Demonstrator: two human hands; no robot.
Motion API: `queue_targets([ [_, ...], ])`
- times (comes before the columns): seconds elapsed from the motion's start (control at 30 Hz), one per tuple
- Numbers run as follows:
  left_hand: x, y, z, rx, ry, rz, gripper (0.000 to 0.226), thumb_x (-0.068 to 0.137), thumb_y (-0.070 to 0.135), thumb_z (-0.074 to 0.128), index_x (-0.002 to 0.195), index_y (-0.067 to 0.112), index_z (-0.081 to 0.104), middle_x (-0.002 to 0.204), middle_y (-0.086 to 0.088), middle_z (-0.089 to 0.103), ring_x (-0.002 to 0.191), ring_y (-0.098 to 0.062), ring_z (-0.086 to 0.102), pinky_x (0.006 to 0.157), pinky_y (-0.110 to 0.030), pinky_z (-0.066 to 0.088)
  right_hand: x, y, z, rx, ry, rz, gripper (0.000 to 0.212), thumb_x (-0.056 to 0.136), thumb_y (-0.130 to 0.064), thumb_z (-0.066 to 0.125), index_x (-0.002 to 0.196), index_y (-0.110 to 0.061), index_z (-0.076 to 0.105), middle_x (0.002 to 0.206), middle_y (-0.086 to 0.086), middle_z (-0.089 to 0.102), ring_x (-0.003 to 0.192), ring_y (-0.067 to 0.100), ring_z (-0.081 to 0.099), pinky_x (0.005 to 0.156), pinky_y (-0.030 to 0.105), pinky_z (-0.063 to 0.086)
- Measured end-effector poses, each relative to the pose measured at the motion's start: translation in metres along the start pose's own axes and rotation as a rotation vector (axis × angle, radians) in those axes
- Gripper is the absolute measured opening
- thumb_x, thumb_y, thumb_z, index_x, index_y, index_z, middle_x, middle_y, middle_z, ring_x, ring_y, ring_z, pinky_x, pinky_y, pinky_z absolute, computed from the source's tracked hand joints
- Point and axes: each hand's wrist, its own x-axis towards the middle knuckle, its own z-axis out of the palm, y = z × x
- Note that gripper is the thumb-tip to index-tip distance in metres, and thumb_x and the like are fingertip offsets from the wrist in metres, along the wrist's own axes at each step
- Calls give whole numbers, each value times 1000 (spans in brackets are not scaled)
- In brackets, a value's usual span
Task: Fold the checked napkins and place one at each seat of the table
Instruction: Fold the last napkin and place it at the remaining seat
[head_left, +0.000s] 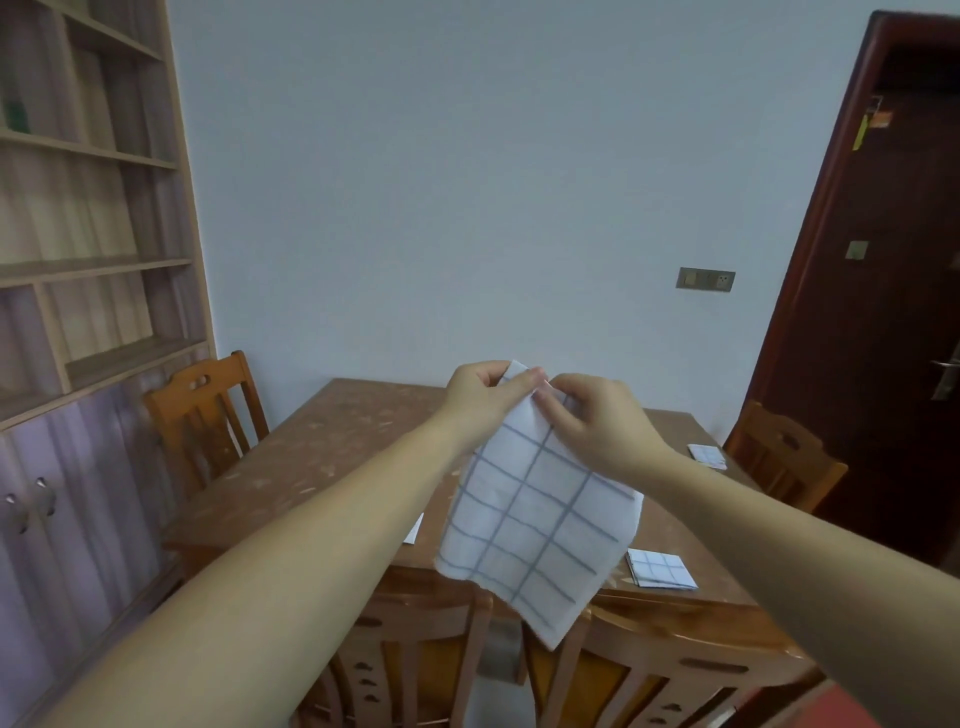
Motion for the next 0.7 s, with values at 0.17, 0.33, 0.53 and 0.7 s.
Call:
queue_targets([
  [0.17, -6, -8, -3, 142, 73, 97, 47, 90, 35, 67, 63, 1, 48, 67, -6, 31, 61, -16, 30, 57, -31, 22, 7, 1, -2, 63, 45, 44, 48, 99, -36, 50, 60, -10, 41, 55, -5, 30, 53, 11, 28, 51, 26, 24],
  [0.33, -14, -13, -9, 181, 74, 91, 46, 92, 27, 65, 57, 10, 42, 59, -4, 26, 54, -12, 24, 50, -27, 18, 14, 16, -21, 50, 161, 81, 43, 100, -29, 51, 62, -8, 44, 55, -4, 31, 52, 11, 31, 51, 26, 25],
  [0.53, -16, -26, -25, 338, 51, 47, 48, 88, 36, 68, 59, 1, 54, 50, 2, 41, 48, -10, 37, 57, -25, 33, 17, 34, -44, -27, 207, 136, 39, 99, -31, 51, 73, -3, 59, 63, 11, 53, 62, 21, 46, 54, 22, 31],
  [0.7, -18, -23, -33, 327, -156, -112, 46, 89, 48, 63, 63, 10, 58, 61, -5, 51, 58, -19, 49, 64, -30, 40, 15, 35, -47, -65, 160, 105, 39, 99, -30, 51, 72, -4, 60, 64, 16, 55, 63, 27, 49, 54, 26, 30],
])
